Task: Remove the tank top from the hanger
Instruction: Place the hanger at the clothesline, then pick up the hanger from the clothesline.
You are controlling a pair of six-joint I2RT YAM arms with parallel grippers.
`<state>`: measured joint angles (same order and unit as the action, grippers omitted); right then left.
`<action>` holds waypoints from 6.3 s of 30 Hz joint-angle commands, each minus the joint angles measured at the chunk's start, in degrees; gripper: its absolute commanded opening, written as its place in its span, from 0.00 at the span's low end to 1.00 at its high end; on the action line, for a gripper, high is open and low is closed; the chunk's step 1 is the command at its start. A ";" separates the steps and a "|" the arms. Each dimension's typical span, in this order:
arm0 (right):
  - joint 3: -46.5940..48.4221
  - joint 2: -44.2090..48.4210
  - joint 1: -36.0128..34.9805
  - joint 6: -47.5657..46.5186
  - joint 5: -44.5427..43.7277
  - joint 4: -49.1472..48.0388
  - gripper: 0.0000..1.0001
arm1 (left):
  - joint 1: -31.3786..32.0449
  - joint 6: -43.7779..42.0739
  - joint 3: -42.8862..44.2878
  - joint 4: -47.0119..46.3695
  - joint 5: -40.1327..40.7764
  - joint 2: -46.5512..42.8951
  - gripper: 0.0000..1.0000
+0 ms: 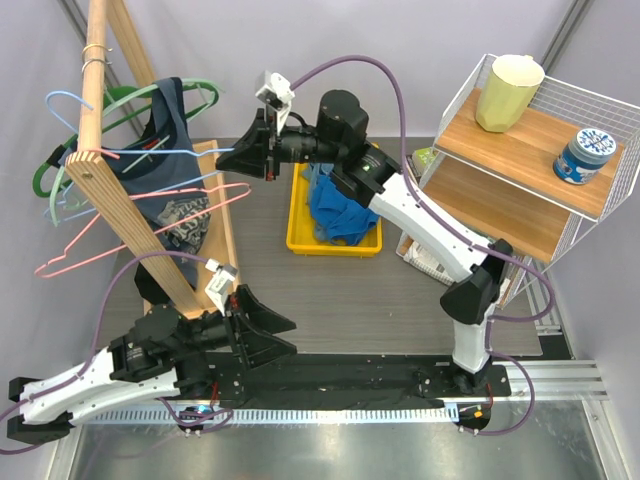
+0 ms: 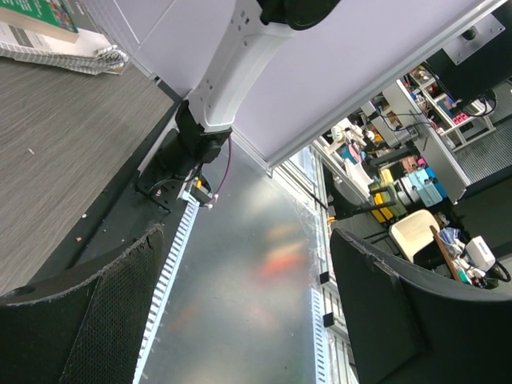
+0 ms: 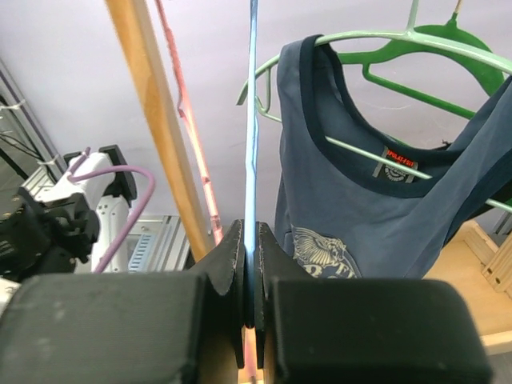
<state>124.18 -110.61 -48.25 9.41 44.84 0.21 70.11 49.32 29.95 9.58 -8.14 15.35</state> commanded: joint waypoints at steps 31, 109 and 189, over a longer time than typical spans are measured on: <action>-13.69 12.08 1.40 -2.99 9.39 2.52 0.01 | 0.21 -0.89 -0.07 -2.29 1.20 1.26 0.85; -72.94 71.76 -4.13 17.04 -53.10 38.55 0.86 | -20.09 -15.91 93.53 12.77 51.62 77.20 0.82; -70.74 70.00 -4.05 20.56 -47.04 34.07 0.87 | -46.02 -38.07 74.82 -51.85 81.53 88.80 0.47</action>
<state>51.86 -41.45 -52.03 31.29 -2.20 36.42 24.56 11.68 104.81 -34.74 72.36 104.27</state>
